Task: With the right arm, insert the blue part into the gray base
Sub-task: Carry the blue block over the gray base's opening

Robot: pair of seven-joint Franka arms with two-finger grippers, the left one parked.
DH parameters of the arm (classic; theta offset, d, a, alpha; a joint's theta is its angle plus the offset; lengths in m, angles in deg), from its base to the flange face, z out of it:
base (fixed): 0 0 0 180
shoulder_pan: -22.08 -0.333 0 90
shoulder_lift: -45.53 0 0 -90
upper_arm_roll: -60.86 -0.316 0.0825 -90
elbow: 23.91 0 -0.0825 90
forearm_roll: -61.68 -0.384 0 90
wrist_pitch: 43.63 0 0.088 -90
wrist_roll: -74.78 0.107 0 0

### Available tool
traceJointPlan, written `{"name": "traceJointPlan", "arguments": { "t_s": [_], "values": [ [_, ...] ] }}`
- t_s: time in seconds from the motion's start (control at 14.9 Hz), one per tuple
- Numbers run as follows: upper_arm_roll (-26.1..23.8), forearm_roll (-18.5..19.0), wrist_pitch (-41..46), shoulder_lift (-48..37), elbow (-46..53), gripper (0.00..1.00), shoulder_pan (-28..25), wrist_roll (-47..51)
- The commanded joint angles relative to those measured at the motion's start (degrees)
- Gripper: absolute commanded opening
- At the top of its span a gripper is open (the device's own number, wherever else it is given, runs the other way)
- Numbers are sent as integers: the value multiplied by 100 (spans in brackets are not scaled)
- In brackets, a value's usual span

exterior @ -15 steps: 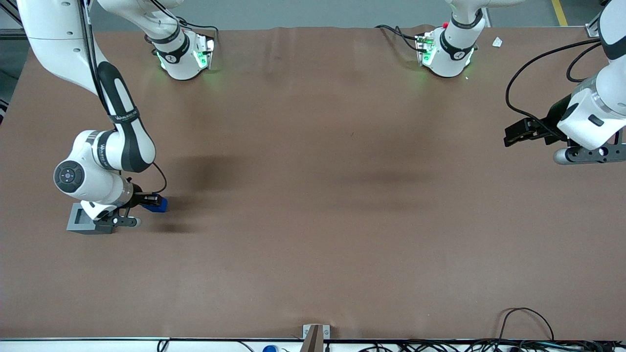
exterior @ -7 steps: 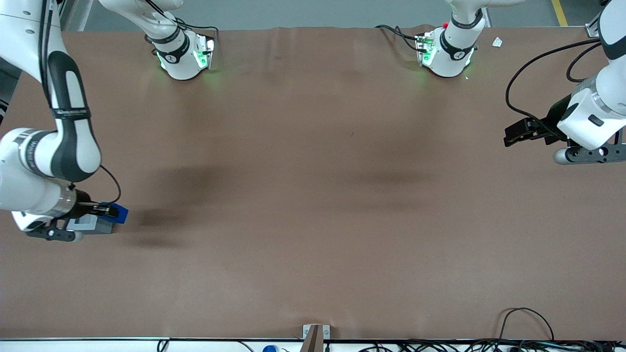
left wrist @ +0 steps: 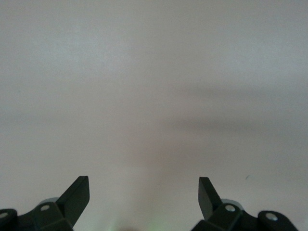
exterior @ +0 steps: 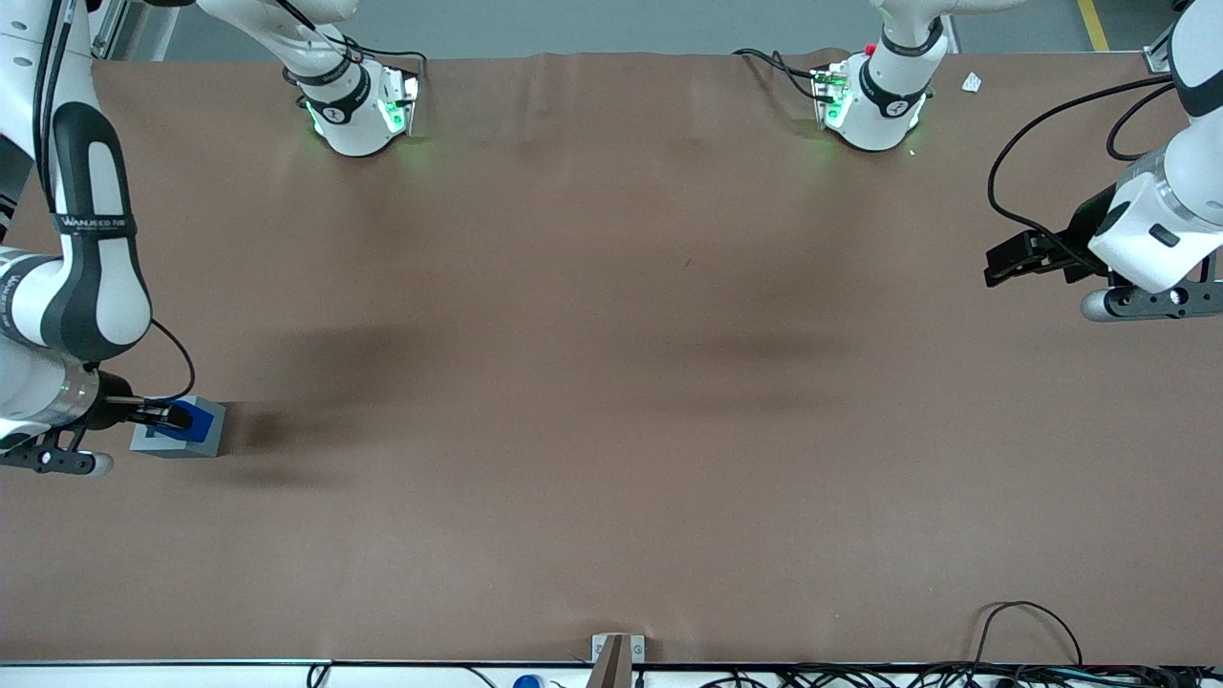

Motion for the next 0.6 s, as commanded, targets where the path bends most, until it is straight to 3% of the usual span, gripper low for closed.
{"name": "traceJointPlan", "arguments": {
  "t_s": [0.0,0.54],
  "values": [
    [-59,48,282,313,518,1,270,-354],
    [-59,136,414,348,553,1,586,-785]
  ]
}}
